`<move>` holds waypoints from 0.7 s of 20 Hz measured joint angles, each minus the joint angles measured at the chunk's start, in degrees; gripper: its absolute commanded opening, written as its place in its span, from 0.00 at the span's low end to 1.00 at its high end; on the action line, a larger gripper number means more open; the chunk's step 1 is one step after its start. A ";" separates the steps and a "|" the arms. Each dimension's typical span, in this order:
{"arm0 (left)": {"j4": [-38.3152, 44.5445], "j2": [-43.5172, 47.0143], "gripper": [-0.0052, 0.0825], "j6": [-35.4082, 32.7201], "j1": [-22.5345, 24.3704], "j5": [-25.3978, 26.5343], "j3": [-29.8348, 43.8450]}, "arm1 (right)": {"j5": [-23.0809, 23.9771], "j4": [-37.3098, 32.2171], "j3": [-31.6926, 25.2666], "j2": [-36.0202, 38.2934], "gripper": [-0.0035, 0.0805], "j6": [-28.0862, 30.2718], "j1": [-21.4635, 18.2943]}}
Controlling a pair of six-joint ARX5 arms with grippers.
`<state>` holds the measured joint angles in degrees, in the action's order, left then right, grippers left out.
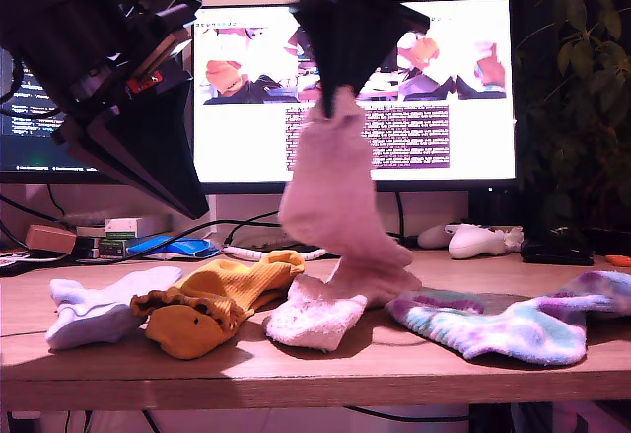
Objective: Pair up the socks based on colour and pattern, by placing them on top of one another
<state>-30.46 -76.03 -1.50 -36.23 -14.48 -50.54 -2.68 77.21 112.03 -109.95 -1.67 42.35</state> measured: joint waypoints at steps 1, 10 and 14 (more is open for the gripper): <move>0.00 0.00 0.04 0.00 0.00 0.00 0.00 | -1.18 -0.02 0.00 -0.15 0.39 0.00 0.26; 0.00 0.00 0.04 0.02 0.13 0.00 0.00 | -0.28 -0.28 -0.02 -0.55 0.22 0.11 0.81; 2.03 0.00 0.04 0.02 0.28 0.90 0.00 | 5.53 -5.42 -0.02 -0.55 0.03 0.31 -0.48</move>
<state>-28.42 -76.03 -1.48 -35.94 -13.58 -50.54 2.85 71.79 112.01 -110.50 -1.37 41.87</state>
